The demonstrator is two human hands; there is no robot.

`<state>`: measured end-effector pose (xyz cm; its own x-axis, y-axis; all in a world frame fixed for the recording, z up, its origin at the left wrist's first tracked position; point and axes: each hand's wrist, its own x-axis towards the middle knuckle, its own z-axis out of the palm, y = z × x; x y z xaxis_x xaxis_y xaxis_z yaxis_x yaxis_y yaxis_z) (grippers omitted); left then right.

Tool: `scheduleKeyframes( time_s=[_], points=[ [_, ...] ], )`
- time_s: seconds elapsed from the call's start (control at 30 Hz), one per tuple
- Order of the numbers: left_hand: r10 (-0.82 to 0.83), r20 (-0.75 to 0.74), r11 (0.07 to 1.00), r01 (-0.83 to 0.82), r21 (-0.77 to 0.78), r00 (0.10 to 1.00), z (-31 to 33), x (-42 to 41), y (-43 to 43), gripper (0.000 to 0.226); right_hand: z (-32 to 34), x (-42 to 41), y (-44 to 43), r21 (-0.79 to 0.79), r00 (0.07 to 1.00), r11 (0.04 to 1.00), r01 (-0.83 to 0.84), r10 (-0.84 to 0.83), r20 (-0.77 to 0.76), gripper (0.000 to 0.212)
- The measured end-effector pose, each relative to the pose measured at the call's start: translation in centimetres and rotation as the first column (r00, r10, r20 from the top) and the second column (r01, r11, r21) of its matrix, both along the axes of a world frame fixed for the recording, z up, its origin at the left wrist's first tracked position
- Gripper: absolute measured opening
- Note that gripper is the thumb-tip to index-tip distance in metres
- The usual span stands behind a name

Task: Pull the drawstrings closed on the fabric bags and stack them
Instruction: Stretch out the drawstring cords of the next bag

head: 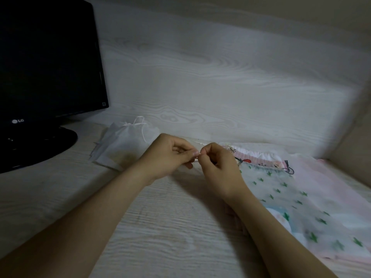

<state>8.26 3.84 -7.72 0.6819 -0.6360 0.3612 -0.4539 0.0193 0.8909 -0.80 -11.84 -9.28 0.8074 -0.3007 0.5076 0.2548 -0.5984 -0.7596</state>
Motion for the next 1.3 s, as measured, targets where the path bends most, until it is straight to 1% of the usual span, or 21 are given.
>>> scheduleKeyframes(
  time_s=[0.1,0.23,0.33,0.43,0.5,0.57,0.63,0.7,0.8,0.97,1.03,1.1,1.13,1.2,1.23,1.27,1.3],
  points=[
    [0.016,0.134,0.999,-0.021,0.038,0.991,-0.2,0.1,0.2,0.007,0.1,-0.1,0.1,-0.005,1.000,1.000,0.024,-0.024,0.008,0.017],
    [0.004,0.230,0.995,-0.026,0.093,0.973,0.1,0.0,0.2,0.010,0.1,-0.2,0.0,-0.031,0.996,0.996,0.086,-0.086,0.007,0.013],
    [0.065,0.323,0.987,-0.109,0.120,0.944,0.2,-0.2,0.0,0.007,0.1,-0.3,0.1,-0.066,0.994,0.992,0.107,-0.105,0.036,0.011],
    [0.167,0.357,0.972,-0.214,0.097,0.919,-0.1,-0.1,-0.3,0.008,0.0,-0.3,0.2,-0.201,0.991,0.971,0.128,-0.117,0.066,0.006],
    [0.222,0.355,0.959,-0.269,0.087,0.908,-0.3,0.0,-0.4,0.008,-0.2,-0.4,-0.1,-0.295,0.990,0.945,0.140,-0.128,0.059,0.013],
    [0.244,0.340,0.951,-0.292,0.099,0.908,-0.3,-0.1,-0.4,0.008,-0.2,-0.6,-0.2,-0.312,0.995,0.944,0.102,-0.094,0.042,0.020],
    [0.223,0.330,0.950,-0.280,0.135,0.917,-0.3,-0.3,-0.3,0.011,0.1,-1.0,-0.1,-0.266,0.999,0.964,0.017,-0.007,0.037,0.024],
    [0.170,0.340,0.951,-0.244,0.188,0.925,-0.2,-0.4,-0.3,0.016,0.4,-1.2,-0.1,-0.173,0.997,0.983,-0.054,0.064,0.051,0.024],
    [0.073,0.347,0.957,-0.163,0.239,0.935,-0.1,-0.5,-0.2,0.014,0.6,-1.1,-0.3,-0.065,0.996,0.996,-0.058,0.062,0.066,0.019],
    [-0.011,0.334,0.957,-0.086,0.276,0.943,-0.1,-0.6,0.0,0.010,1.0,-1.3,-0.4,0.124,0.997,0.989,-0.082,0.081,0.009,0.016],
    [0.006,0.309,0.963,-0.088,0.253,0.951,-0.3,-0.6,-0.2,0.005,1.4,-1.2,-0.5,0.240,0.996,0.967,-0.084,0.079,0.031,0.012],
    [0.029,0.270,0.969,-0.093,0.227,0.962,-0.5,-0.6,-0.5,0.007,1.8,-1.0,-0.8,0.427,0.990,0.896,-0.119,0.074,0.120,0.009],
    [0.037,0.234,0.974,-0.088,0.211,0.971,-0.6,-0.6,-0.5,0.009,2.0,-1.0,-0.9,0.493,0.982,0.858,-0.141,0.059,0.179,0.009],
    [0.055,0.139,0.980,-0.080,0.184,0.989,-0.6,-0.8,-0.5,0.011,2.4,-1.2,-1.1,0.519,0.966,0.840,-0.159,0.024,0.257,0.015],
    [0.061,0.095,0.980,-0.078,0.182,0.994,-0.5,-0.8,-0.5,0.012,2.4,-1.3,-1.3,0.502,0.963,0.850,-0.159,0.021,0.269,0.024],
    [0.062,0.056,0.980,-0.071,0.184,0.997,-0.4,-0.8,-0.5,0.013,2.3,-1.3,-1.6,0.462,0.964,0.873,-0.153,0.029,0.265,0.035],
    [0.059,0.016,0.981,-0.061,0.182,0.998,-0.4,-0.8,-0.5,0.014,2.2,-1.4,-1.9,0.377,0.968,0.918,-0.128,0.033,0.249,0.046]
  ],
)
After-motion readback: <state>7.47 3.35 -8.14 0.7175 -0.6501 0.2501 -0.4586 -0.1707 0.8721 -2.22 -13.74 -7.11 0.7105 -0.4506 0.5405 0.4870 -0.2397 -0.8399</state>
